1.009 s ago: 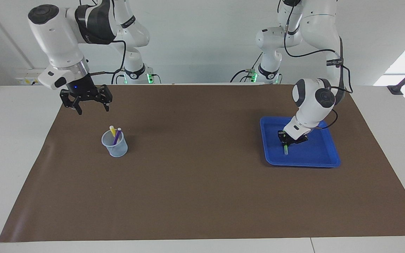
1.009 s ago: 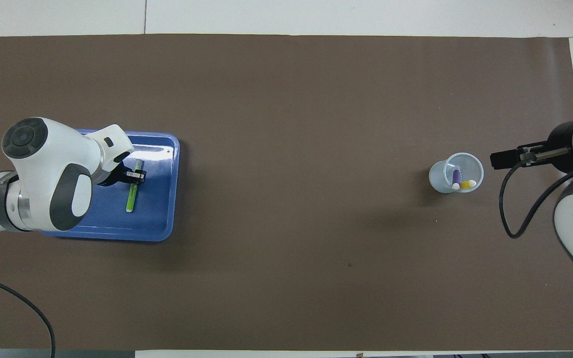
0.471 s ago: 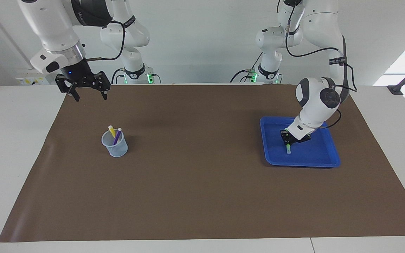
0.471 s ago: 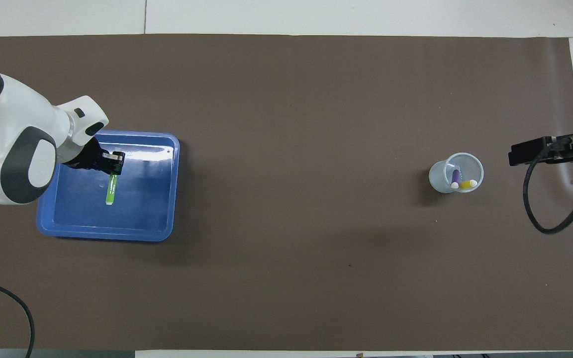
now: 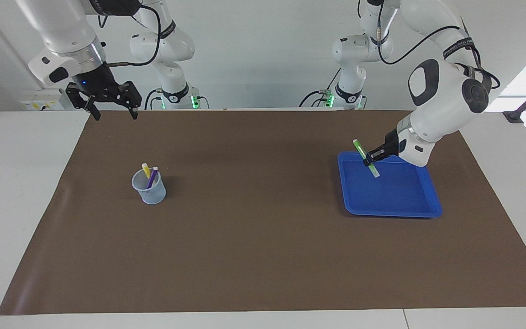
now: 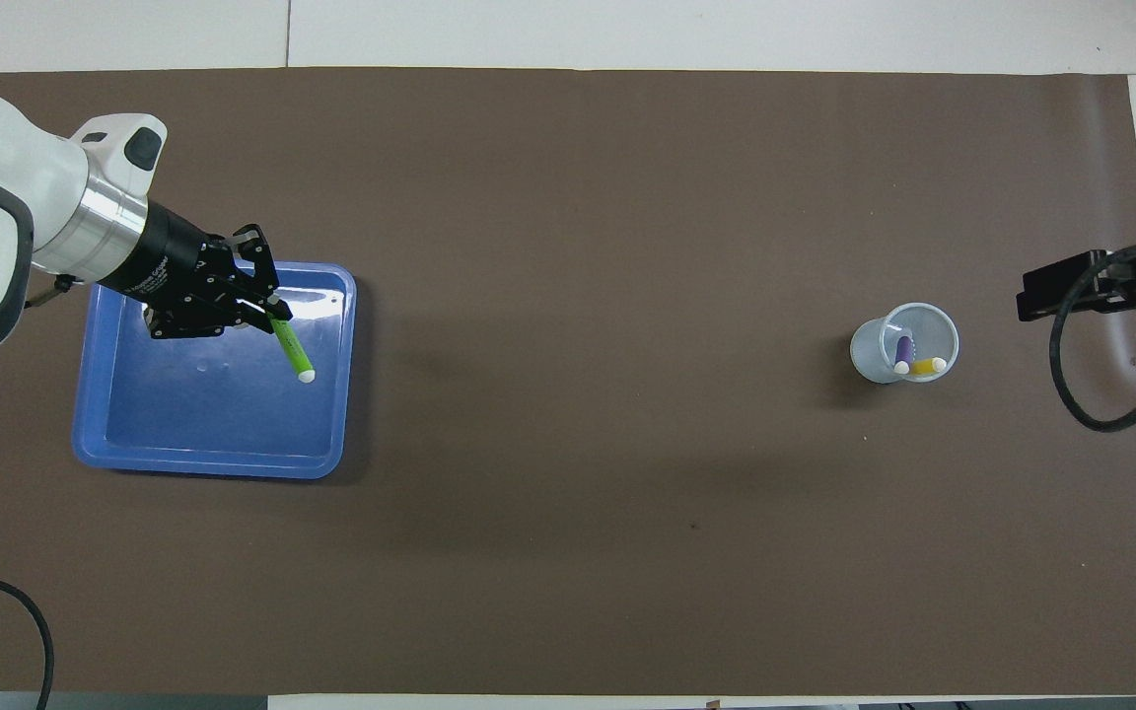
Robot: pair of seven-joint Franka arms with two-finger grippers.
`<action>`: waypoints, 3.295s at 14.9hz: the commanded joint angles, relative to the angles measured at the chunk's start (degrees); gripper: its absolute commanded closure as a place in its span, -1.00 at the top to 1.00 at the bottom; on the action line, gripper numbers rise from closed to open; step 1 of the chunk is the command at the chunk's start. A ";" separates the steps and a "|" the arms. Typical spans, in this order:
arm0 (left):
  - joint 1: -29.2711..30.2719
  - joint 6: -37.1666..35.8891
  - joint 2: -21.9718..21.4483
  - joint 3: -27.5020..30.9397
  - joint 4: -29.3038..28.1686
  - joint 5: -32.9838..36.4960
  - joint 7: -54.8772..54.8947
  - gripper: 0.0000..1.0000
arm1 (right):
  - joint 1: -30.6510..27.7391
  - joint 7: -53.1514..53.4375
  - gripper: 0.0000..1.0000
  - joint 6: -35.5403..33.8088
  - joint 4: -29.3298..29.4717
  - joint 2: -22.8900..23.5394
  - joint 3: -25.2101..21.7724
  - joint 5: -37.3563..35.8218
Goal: Transfer and insert pens with both arms
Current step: 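Grasp and lift the green pen with the left gripper, then hold the green pen out while the right gripper approaches it, then close the right gripper on the green pen held by the left gripper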
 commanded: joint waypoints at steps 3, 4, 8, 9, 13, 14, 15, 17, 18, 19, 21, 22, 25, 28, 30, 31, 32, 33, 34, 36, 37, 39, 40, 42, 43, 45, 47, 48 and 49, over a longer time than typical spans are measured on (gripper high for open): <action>-1.76 -0.28 -3.84 0.02 -2.00 -14.61 -22.39 -1.00 | -0.13 5.41 1.00 0.68 -0.67 0.11 2.10 13.15; -2.89 1.12 -4.46 0.02 -2.88 -16.89 -25.73 -1.00 | -0.13 5.68 1.00 2.69 -1.99 -0.41 2.10 16.86; -4.65 6.39 -8.93 0.11 -11.21 -28.05 -30.07 -1.00 | -0.04 7.69 1.00 12.96 -9.89 -3.57 4.03 30.40; -5.01 8.76 -10.86 0.11 -13.94 -30.69 -30.16 -1.00 | -0.04 9.18 1.00 16.04 -11.65 -4.36 5.17 33.39; -10.18 21.75 -18.25 0.11 -26.16 -40.20 -32.88 -1.00 | -0.04 14.20 1.00 24.31 -14.92 -5.43 9.91 39.38; -12.81 25.18 -18.61 0.11 -27.48 -40.38 -34.02 -1.00 | -0.04 14.90 1.00 25.37 -15.18 -5.43 10.88 40.18; -14.40 27.91 -18.96 0.02 -28.28 -40.47 -35.34 -1.00 | -0.04 15.43 1.00 25.82 -15.27 -5.43 11.76 41.23; -15.82 29.34 -19.14 0.11 -28.73 -43.44 -35.87 -1.00 | 0.05 16.22 1.00 27.13 -15.71 -5.51 13.25 42.12; -15.91 29.52 -19.14 0.11 -28.73 -44.67 -36.57 -1.00 | 1.35 17.70 1.00 29.32 -16.76 -6.04 13.96 42.21; -16.17 29.87 -19.14 0.11 -28.73 -44.86 -37.88 -1.00 | 3.28 19.81 1.00 32.73 -17.90 -6.22 13.97 42.21; -16.44 30.75 -19.14 0.11 -28.55 -44.86 -40.17 -1.00 | 6.36 21.06 1.00 38.54 -20.36 -6.22 13.97 42.21; -16.35 30.75 -19.14 0.11 -28.29 -44.95 -40.88 -1.00 | 7.51 20.80 1.00 40.48 -21.16 -6.13 13.97 42.12; -16.09 30.93 -19.23 0.11 -28.03 -45.13 -41.76 -1.00 | 8.13 18.96 1.00 40.77 -22.21 -6.48 14.14 41.77; -16.09 31.54 -19.14 0.11 -28.03 -45.65 -41.76 -1.00 | 9.63 16.14 1.00 41.82 -23.98 -6.48 14.14 41.42; -16.44 32.33 -19.14 0.11 -28.03 -45.83 -41.76 -1.00 | 9.71 15.87 1.00 42.00 -23.98 -6.22 14.14 41.33; -16.44 33.03 -19.14 0.11 -28.11 -46.09 -41.76 -1.00 | 9.80 15.87 1.00 42.00 -23.98 -6.22 14.14 41.33; -16.44 33.21 -19.14 0.11 -28.03 -46.18 -41.85 -1.00 | 10.32 15.87 1.00 42.00 -24.06 -6.22 14.14 41.24; -16.44 33.21 -19.14 0.11 -28.03 -46.27 -41.94 -1.00 | 10.94 15.79 1.00 42.00 -24.06 -6.22 14.14 41.15; -16.44 33.21 -19.14 0.11 -28.11 -46.53 -41.94 -1.00 | 11.03 15.79 1.00 42.08 -24.15 -6.30 14.14 40.98; -16.44 33.30 -19.14 0.11 -28.03 -46.53 -41.94 -1.00 | 11.56 15.79 1.00 42.17 -24.06 -6.22 14.14 40.36; -16.44 33.21 -19.14 0.11 -28.03 -46.53 -41.94 -1.00 | 11.73 15.61 1.00 42.17 -24.06 -6.22 14.14 40.28; -16.44 33.21 -19.14 0.11 -28.03 -46.62 -41.94 -1.00 | 11.74 14.47 1.00 42.17 -24.06 -6.04 14.14 40.19; -16.44 33.30 -19.14 0.11 -28.03 -46.62 -41.94 -1.00 | 11.82 13.86 1.00 42.61 -23.89 -5.43 14.14 40.19; -16.44 33.30 -19.14 0.11 -28.03 -46.62 -41.94 -1.00 | 11.82 13.50 1.00 44.45 -23.71 -4.73 14.14 40.19; -16.44 33.30 -19.14 0.11 -28.03 -46.71 -41.94 -1.00 | 11.91 13.50 1.00 44.81 -23.63 -4.55 14.23 40.19; -16.44 33.39 -19.14 0.11 -28.11 -46.97 -41.94 -1.00 | 12.52 13.50 1.00 45.16 -23.54 -4.46 14.23 39.84; -16.44 33.65 -19.14 0.11 -28.03 -47.06 -42.03 -1.00 | 12.79 13.59 1.00 47.26 -23.62 -3.85 14.23 38.78; -16.44 33.74 -19.14 0.11 -28.11 -47.06 -42.03 -1.00 | 13.83 13.59 1.00 48.31 -23.62 -3.15 14.23 38.69; -16.44 33.74 -19.14 0.11 -28.11 -47.23 -41.94 -1.00 | 14.11 13.50 1.00 48.93 -23.62 -2.79 14.23 38.69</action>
